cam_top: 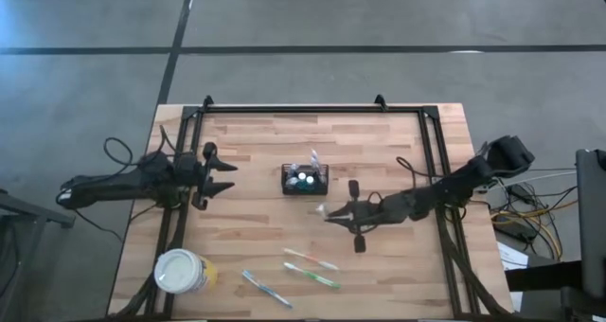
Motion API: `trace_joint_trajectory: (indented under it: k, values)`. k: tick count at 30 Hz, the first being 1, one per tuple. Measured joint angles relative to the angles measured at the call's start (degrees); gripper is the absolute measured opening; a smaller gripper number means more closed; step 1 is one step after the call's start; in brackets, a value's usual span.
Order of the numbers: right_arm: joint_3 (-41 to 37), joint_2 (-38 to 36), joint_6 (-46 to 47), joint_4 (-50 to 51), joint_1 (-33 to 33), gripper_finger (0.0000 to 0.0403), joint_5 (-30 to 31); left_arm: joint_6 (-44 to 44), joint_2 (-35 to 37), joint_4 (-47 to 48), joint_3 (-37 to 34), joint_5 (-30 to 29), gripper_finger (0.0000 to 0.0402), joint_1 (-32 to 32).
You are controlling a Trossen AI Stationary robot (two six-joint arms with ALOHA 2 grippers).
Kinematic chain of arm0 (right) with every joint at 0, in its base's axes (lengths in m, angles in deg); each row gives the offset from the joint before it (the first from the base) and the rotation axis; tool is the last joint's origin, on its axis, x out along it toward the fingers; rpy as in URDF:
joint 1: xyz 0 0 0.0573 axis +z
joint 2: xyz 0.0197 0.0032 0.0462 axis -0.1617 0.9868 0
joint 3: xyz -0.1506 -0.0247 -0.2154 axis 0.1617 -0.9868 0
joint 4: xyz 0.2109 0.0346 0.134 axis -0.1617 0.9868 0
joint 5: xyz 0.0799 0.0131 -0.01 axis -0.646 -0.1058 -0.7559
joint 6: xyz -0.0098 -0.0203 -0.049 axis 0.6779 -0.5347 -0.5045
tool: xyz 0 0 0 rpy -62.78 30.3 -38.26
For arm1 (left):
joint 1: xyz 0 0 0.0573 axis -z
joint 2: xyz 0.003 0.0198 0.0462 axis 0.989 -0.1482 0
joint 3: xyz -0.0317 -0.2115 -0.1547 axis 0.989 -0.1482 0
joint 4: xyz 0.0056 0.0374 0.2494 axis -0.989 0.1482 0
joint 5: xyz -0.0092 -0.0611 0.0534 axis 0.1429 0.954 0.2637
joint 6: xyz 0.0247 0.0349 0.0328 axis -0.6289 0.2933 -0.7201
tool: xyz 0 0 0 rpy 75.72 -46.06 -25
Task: Pick & Place toothbrushing station
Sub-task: Put the green toothbrush into the black wire organizer
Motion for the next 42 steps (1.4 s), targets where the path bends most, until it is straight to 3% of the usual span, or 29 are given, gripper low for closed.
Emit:
trace_joint_trajectory:
  k: [5,12,25,32,42]
  values:
    - [4.37,3.31,-2.07,0.03,-2.15,0.0015,-1.71,-0.14,-8.35,-3.07,5.03,3.71,0.0206,0.40]
    - [11.33,4.43,-4.29,6.20,-6.63,0.0015,-1.82,-1.95,-23.10,-5.92,14.44,3.97,0.0213,1.50]
    - [15.40,4.45,-8.66,8.17,-11.13,0.0015,-3.12,-7.52,-46.60,-6.28,30.86,5.44,0.0225,4.25]
    - [15.86,4.45,-9.38,8.26,-11.29,0.0015,-0.18,-7.61,-52.47,-6.77,37.41,3.10,0.0215,5.05]
    - [16.05,4.45,-10.52,8.32,-11.42,0.0015,1.65,-7.82,-57.14,-7.07,39.96,2.21,0.0210,5.07]
